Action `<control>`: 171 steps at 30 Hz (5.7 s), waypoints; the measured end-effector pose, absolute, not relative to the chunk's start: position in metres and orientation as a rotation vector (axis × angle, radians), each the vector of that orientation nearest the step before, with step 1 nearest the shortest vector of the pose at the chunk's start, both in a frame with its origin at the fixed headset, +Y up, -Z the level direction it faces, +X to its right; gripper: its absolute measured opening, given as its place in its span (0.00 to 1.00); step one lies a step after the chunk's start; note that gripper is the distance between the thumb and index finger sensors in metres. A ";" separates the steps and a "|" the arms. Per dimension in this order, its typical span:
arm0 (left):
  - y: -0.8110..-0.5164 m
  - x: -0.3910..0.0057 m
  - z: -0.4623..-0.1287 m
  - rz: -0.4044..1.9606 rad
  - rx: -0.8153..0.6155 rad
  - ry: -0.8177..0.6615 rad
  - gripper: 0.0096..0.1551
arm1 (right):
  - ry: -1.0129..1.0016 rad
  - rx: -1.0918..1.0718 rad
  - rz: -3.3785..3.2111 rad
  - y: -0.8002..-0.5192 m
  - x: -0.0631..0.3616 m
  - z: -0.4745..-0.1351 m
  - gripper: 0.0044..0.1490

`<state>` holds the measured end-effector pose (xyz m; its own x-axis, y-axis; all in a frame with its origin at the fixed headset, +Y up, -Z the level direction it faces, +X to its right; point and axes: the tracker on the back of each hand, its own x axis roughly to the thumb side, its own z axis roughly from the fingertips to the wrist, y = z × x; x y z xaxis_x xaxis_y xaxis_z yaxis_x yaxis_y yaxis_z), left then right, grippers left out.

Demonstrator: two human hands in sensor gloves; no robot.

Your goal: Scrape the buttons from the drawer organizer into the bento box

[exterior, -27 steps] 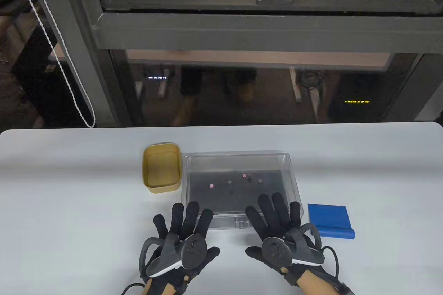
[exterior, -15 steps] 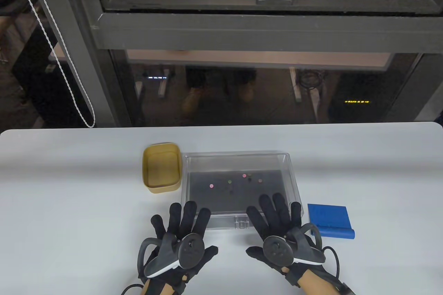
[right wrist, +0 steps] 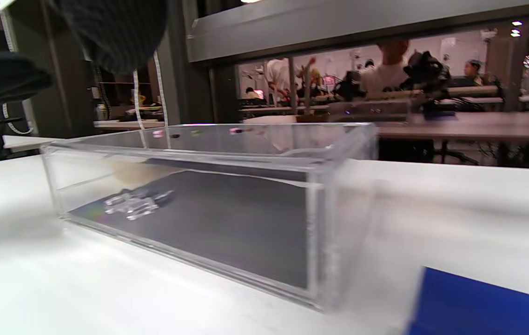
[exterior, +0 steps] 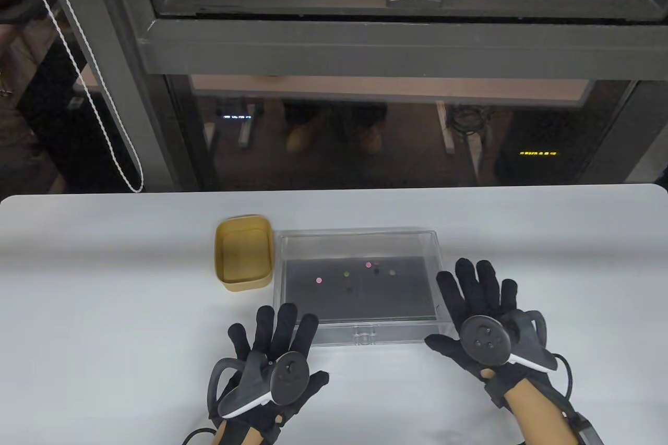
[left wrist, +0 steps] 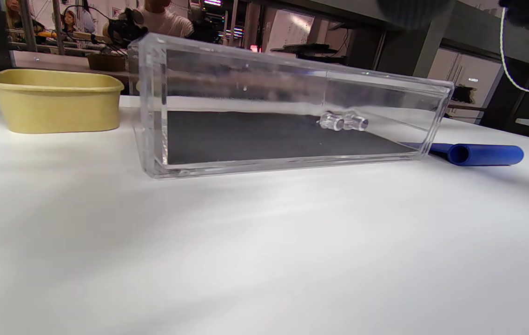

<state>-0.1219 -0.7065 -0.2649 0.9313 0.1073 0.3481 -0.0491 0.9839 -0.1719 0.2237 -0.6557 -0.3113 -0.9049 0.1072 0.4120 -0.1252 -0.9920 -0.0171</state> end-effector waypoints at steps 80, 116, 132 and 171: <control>-0.711 -0.128 -0.270 0.040 -0.203 -0.299 0.53 | -0.358 0.114 2.902 -0.643 0.313 -0.373 0.31; -0.718 -0.147 -0.278 0.016 -0.251 -0.202 0.53 | 0.271 -0.355 2.515 -0.672 0.228 -0.496 0.38; -0.720 -0.144 -0.276 0.007 -0.257 -0.211 0.53 | 0.248 -0.260 2.635 -0.665 0.174 -0.491 0.38; -0.721 -0.144 -0.274 0.015 -0.276 -0.214 0.53 | 0.232 -0.195 2.657 -0.669 0.081 -0.472 0.39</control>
<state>-0.1444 -0.7209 -0.2740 0.9771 0.0440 0.2081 0.0146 0.9622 -0.2719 0.0813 -0.6693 -0.4724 -0.8828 0.4353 -0.1763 -0.4593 -0.8787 0.1300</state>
